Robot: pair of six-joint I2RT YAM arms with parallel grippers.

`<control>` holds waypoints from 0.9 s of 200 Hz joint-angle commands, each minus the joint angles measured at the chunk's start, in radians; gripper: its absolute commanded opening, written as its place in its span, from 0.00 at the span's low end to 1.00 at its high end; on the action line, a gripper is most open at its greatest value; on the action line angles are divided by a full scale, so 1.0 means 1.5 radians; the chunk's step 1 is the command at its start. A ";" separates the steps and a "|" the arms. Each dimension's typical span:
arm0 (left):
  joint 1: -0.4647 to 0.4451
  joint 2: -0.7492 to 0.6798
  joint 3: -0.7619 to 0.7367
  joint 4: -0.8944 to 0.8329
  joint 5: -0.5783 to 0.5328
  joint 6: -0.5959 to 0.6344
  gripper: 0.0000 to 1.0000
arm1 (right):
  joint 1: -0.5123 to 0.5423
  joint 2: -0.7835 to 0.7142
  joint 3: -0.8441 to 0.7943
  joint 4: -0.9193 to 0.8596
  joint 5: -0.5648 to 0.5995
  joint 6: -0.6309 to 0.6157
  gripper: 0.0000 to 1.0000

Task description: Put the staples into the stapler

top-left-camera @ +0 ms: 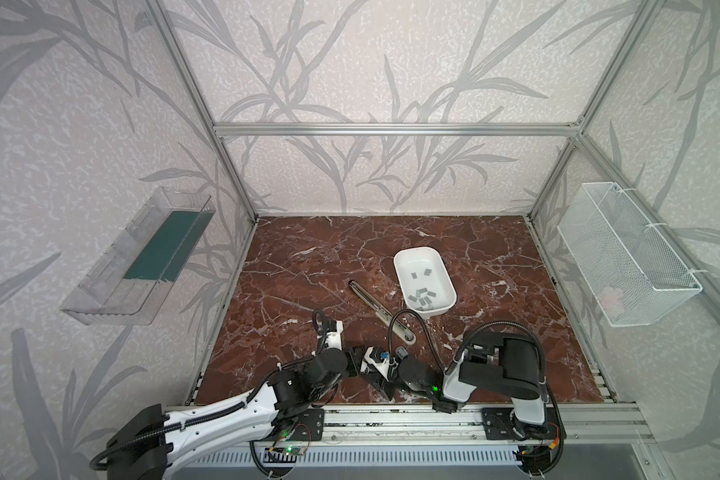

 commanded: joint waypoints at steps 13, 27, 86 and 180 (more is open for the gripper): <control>-0.015 0.018 -0.009 0.017 -0.038 -0.025 0.27 | 0.003 -0.008 -0.050 -0.090 -0.005 0.005 0.45; -0.019 0.022 -0.009 0.017 -0.043 -0.026 0.27 | 0.003 -0.027 -0.058 -0.090 -0.003 0.001 0.48; -0.038 0.033 -0.031 0.059 -0.057 -0.033 0.26 | 0.006 -0.132 -0.085 -0.123 0.004 -0.008 0.49; -0.131 0.180 0.009 0.089 -0.201 0.041 0.23 | 0.008 -0.251 -0.089 -0.212 0.017 -0.008 0.38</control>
